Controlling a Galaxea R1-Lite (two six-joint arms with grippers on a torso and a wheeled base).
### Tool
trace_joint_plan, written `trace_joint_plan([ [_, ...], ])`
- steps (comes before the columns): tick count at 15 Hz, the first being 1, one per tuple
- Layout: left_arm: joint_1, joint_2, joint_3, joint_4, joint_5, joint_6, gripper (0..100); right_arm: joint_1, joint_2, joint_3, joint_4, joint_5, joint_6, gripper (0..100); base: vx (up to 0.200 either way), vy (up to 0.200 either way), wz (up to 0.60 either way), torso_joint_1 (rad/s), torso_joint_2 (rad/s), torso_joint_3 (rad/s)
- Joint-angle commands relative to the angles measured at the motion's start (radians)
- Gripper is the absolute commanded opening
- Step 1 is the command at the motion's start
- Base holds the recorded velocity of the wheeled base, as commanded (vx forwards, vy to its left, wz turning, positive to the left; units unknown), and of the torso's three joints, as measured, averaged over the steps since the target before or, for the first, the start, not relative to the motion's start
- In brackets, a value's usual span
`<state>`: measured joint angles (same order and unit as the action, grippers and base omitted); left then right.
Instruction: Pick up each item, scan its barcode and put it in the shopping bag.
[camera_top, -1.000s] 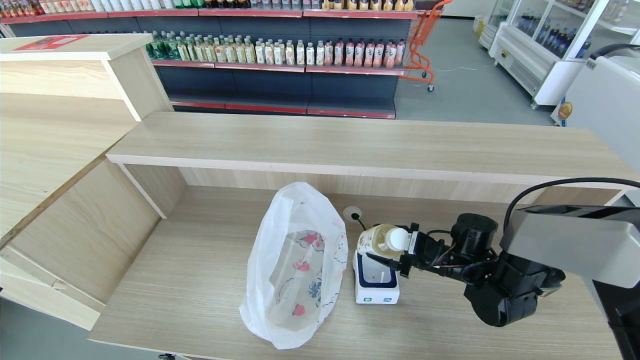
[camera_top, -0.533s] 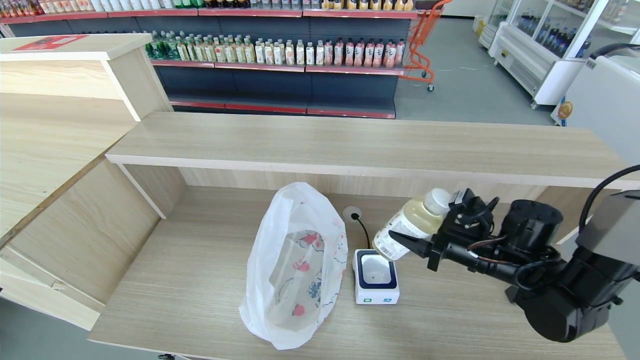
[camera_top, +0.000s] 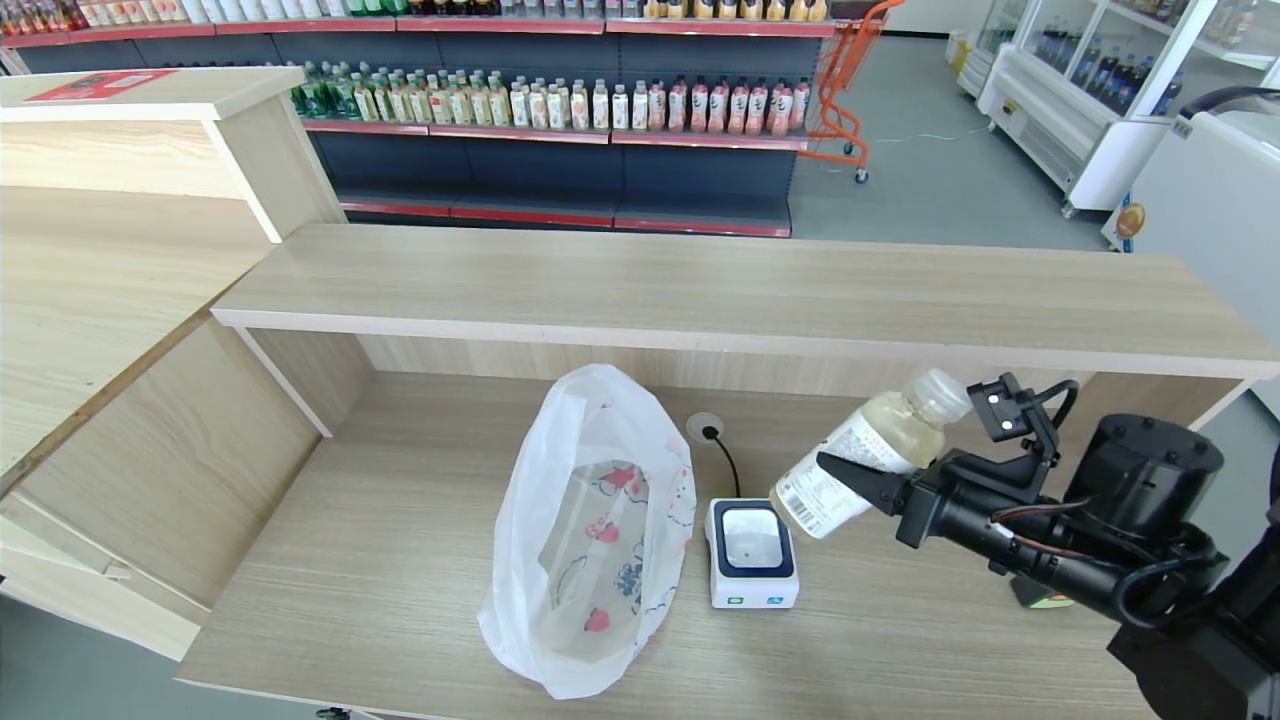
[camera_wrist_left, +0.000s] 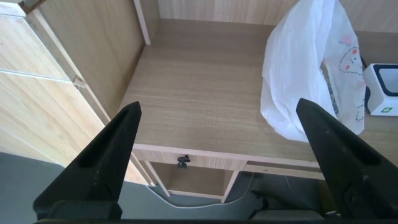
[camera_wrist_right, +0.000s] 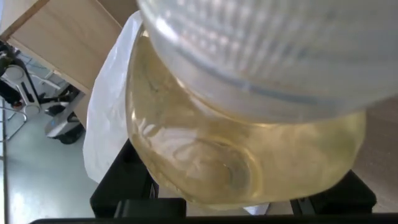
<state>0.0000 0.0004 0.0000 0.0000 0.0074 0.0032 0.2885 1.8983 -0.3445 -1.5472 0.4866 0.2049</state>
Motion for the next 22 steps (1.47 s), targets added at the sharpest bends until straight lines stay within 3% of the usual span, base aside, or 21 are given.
trace_joint_plan([
  [1, 0.000, 0.001, 0.000, 0.000, 0.000, 0.000, 100, 0.003, -0.054, 0.045, -0.001, 0.003, 0.018, 0, 0.000, 0.000, 0.00, 0.000, 0.00, 0.000],
  [11, 0.000, 0.000, 0.000, 0.000, 0.000, 0.001, 100, 0.026, -0.140, 0.148, -0.001, 0.003, 0.047, 0, 0.000, 0.000, 0.00, 0.000, 0.00, 0.000],
  [14, 0.000, 0.000, 0.000, 0.000, 0.000, 0.001, 100, 0.041, -0.180, 0.179, 0.003, -0.002, 0.120, 0, 0.000, 0.200, 0.00, -0.002, 0.00, 0.002],
  [16, 0.000, 0.000, 0.000, 0.000, 0.000, 0.000, 100, 0.043, -0.194, 0.185, 0.035, -0.003, 0.142, 0, 0.000, 0.200, 0.00, 0.010, 0.00, 0.005],
  [22, 0.000, 0.000, 0.000, 0.000, 0.000, 0.000, 100, 0.077, -0.133, 0.168, 0.133, -0.014, 0.156, 0, 0.000, 0.000, 0.00, 0.000, 0.00, 0.000],
])
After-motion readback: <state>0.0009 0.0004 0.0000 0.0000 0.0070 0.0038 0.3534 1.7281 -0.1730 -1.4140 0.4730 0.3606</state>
